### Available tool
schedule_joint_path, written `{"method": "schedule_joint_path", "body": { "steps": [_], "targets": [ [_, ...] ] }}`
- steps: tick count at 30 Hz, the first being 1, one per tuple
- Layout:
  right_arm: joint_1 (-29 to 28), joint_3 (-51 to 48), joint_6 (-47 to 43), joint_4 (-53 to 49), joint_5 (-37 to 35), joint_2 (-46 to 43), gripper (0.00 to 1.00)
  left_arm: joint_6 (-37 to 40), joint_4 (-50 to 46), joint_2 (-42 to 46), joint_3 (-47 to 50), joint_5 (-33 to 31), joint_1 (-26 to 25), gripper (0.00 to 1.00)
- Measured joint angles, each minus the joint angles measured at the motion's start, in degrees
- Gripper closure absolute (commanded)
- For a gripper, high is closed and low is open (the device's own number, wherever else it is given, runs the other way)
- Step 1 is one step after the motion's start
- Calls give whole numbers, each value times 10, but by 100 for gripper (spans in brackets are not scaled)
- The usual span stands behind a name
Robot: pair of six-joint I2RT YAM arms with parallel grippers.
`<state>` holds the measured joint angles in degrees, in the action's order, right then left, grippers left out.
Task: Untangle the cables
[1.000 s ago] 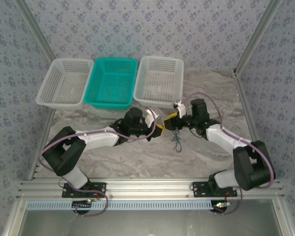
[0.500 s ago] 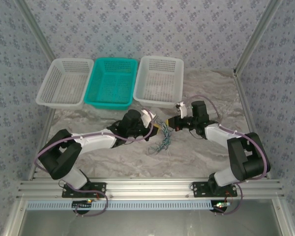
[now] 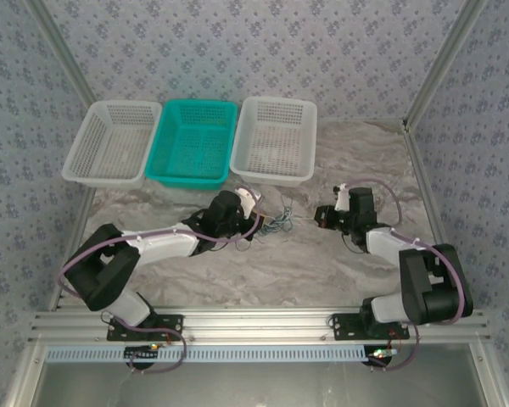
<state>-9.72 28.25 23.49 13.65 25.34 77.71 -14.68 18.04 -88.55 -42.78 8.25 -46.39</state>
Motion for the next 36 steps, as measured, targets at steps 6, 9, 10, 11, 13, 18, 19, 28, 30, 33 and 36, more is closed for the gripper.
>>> {"method": "schedule_joint_path", "body": {
  "steps": [6,9,10,11,13,18,19,28,30,33,36],
  "targets": [
    [-104,68,-22,-64,-20,-46,47,-5,16,-19,0,20,0,100],
    [-118,92,-21,-62,-20,-47,46,-11,18,-28,0,27,0,100],
    [-121,97,-20,-62,-20,-42,45,-11,19,-29,0,29,0,100],
    [-123,103,-19,-63,-21,-35,45,-12,20,-30,0,30,0,100],
    [-127,118,-13,-68,-21,-13,46,-15,22,-31,0,31,0,100],
    [-139,141,8,-71,-26,52,49,-15,26,-31,0,31,0,100],
    [-143,142,14,-74,-31,61,49,-15,27,-31,0,31,0,100],
    [-178,168,96,-87,-104,127,77,-15,27,-31,0,28,0,100],
    [-178,168,100,-86,-113,127,84,-16,25,-31,0,21,0,100],
    [-175,165,101,-83,-117,125,100,-21,19,-27,2,0,5,100],
    [-169,153,104,-81,-117,113,100,-42,16,-9,18,-10,26,100]
  ]
}}
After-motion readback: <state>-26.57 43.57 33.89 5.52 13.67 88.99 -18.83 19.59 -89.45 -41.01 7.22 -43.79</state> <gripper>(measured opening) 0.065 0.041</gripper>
